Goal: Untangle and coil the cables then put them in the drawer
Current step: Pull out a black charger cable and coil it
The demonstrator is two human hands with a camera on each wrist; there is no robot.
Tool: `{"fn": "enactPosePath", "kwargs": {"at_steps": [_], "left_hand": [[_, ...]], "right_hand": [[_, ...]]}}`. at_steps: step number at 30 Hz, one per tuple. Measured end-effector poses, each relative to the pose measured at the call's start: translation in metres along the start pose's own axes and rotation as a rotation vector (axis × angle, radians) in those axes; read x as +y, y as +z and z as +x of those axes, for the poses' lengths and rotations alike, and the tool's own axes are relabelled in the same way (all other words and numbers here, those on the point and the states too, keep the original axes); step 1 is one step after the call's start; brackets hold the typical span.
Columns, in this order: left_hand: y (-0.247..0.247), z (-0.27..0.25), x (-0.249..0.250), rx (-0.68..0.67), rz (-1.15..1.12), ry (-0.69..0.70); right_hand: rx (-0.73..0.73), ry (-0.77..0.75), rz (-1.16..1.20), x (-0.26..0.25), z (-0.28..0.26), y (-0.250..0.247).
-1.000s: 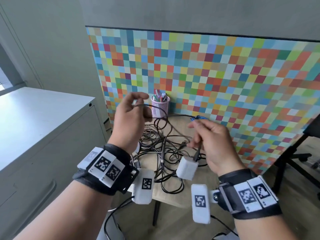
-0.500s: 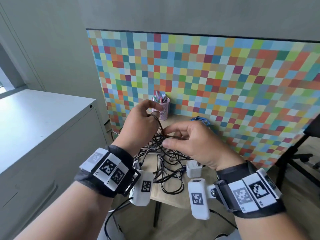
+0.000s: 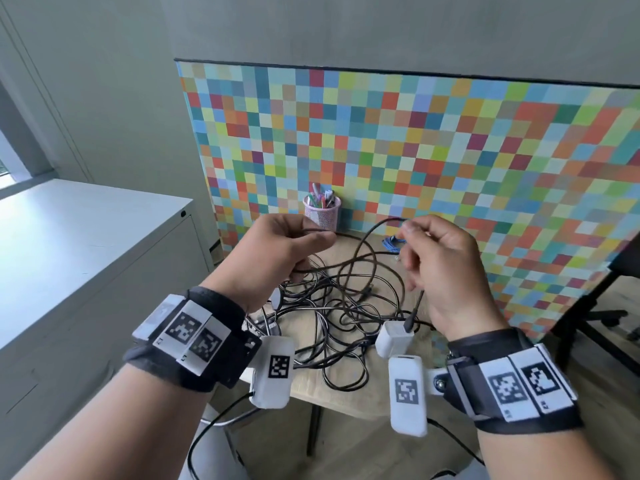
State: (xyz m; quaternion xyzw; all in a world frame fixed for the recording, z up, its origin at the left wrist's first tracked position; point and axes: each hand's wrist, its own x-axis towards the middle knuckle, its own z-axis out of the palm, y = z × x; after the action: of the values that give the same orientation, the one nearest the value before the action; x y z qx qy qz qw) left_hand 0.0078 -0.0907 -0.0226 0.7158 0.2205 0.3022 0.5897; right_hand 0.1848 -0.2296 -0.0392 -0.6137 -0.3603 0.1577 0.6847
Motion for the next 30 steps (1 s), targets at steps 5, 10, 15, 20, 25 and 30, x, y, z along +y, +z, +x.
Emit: {"fn": "enactPosePath", "kwargs": {"at_steps": [5, 10, 15, 20, 25, 30], "left_hand": [[-0.013, -0.001, -0.007, 0.182, -0.124, 0.038], [-0.020, 0.008, -0.010, 0.391, -0.485, 0.097], [-0.025, 0.009, -0.005, 0.417, -0.559, 0.141], [-0.013, 0.006, -0.003, 0.271, -0.304, 0.199], [0.006, 0.005, 0.009, 0.155, -0.175, 0.207], [0.010, 0.001, 0.022, 0.119, -0.259, 0.189]], "right_hand": [[0.208, 0.122, 0.181, 0.001, 0.008, -0.024], [0.270, 0.176, 0.242, 0.004, 0.010, -0.032], [0.292, 0.188, 0.111, 0.012, 0.011, -0.040], [-0.199, 0.105, -0.493, 0.001, 0.001, -0.023], [-0.352, -0.016, -0.764, -0.011, -0.011, 0.014], [-0.248, -0.124, -0.526, -0.012, -0.016, 0.044]]}}
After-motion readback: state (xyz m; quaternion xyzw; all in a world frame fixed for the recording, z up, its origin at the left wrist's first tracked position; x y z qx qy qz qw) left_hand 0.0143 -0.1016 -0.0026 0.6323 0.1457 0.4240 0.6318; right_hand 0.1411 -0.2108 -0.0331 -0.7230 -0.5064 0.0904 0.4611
